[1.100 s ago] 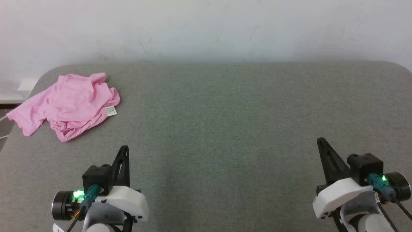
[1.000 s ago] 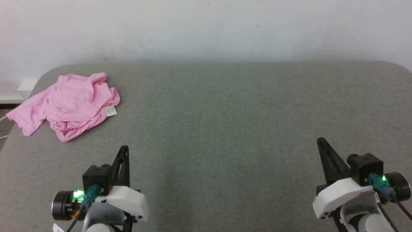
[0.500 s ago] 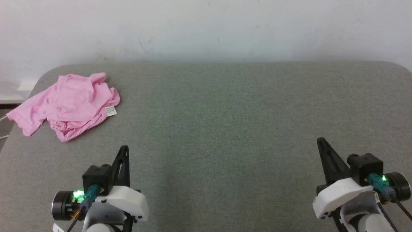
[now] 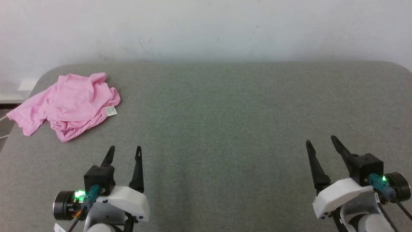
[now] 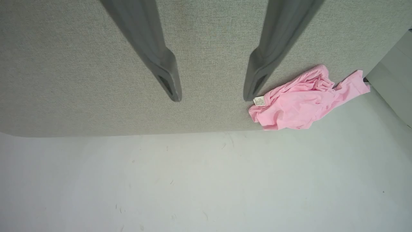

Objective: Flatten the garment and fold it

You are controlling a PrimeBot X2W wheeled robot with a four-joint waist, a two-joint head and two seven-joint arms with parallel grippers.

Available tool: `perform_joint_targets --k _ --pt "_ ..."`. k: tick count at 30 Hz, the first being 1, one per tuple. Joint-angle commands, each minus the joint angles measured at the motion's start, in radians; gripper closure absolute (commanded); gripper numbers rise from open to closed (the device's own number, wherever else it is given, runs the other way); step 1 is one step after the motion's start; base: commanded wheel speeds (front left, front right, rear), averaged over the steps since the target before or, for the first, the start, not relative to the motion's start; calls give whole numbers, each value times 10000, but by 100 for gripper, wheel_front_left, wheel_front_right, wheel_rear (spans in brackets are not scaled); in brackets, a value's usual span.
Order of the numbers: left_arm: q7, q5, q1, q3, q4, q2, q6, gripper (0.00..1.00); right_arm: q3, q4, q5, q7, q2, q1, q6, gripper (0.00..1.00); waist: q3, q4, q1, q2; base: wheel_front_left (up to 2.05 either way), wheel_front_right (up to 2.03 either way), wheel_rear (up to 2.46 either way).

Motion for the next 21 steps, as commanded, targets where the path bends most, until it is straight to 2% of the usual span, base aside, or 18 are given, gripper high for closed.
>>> perform_joint_targets --k 1,9,21 --pt "-82 -39 -18 -49 41 -1 41 0 -14 17 52 -69 -1 22 2 0 0 13 0 0 0 0 0" --pt "-255 -107 -80 -155 163 11 164 0 -13 45 31 -219 -2 55 7 0 9 242 0 0 0 0 0" --pt "-507 -221 -42 -210 188 71 346 0 157 63 -49 -390 -4 25 13 0 62 969 0 0 0 0 0"
